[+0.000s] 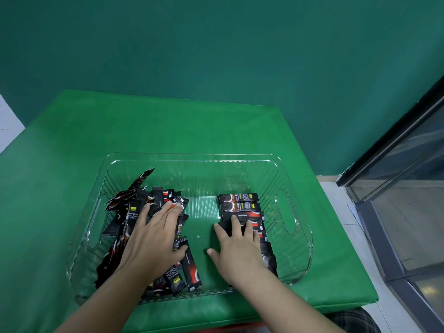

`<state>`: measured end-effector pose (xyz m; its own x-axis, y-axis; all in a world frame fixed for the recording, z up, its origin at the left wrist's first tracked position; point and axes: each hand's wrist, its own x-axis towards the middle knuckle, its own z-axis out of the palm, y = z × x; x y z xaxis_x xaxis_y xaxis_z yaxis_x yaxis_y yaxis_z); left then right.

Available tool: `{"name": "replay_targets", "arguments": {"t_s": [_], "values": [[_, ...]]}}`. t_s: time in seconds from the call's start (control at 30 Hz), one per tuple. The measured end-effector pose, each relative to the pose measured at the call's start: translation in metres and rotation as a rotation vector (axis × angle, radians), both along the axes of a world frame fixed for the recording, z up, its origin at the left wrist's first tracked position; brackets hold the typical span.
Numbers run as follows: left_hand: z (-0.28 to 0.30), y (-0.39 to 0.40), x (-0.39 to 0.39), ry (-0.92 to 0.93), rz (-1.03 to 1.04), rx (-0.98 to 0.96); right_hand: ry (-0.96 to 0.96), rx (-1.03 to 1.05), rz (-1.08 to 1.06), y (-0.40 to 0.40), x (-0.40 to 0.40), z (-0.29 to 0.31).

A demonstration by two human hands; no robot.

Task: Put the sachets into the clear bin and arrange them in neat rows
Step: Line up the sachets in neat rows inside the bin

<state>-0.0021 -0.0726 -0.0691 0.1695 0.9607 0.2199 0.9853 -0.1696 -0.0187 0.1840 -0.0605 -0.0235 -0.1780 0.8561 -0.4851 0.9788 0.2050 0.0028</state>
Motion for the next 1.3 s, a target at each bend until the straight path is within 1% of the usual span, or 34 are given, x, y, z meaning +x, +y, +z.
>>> {"name": "replay_targets", "arguments": {"t_s": [0.3, 0.47, 0.53, 0.63, 0.7, 0.8, 0.9, 1.0, 1.2, 1.3], "values": [[0.000, 0.000, 0.000, -0.001, 0.002, -0.003, 0.024, 0.004, -0.030, 0.000, 0.006, 0.002], [0.000, 0.000, -0.001, -0.010, 0.001, -0.021, 0.081, 0.042, -0.002, -0.003, 0.005, 0.004], [0.000, 0.000, -0.001, -0.011, -0.002, -0.020, 0.127, 0.084, 0.030, -0.005, 0.002, 0.004], [0.001, 0.000, 0.000, -0.011, -0.012, -0.009, 0.247, 0.143, 0.137, -0.003, -0.006, 0.002], [0.001, 0.000, 0.000, -0.014, -0.020, -0.007, 0.339, 0.123, 0.184, 0.001, -0.014, -0.001], [0.001, 0.001, -0.001, -0.019, -0.022, -0.012, 0.426, 0.049, 0.149, 0.007, -0.028, -0.002], [0.001, 0.000, -0.001, -0.024, -0.029, -0.005, 0.375, -0.011, 0.087, 0.006, -0.036, -0.003], [0.001, 0.000, 0.000, -0.026, -0.033, 0.016, 0.333, -0.018, 0.069, 0.000, -0.039, -0.004], [0.001, 0.000, 0.001, -0.040, -0.040, 0.070, 0.386, -0.072, 0.041, -0.005, -0.042, -0.001], [0.001, -0.001, 0.001, -0.053, -0.035, 0.080, 0.385, -0.087, -0.038, -0.002, -0.039, 0.001]]}}
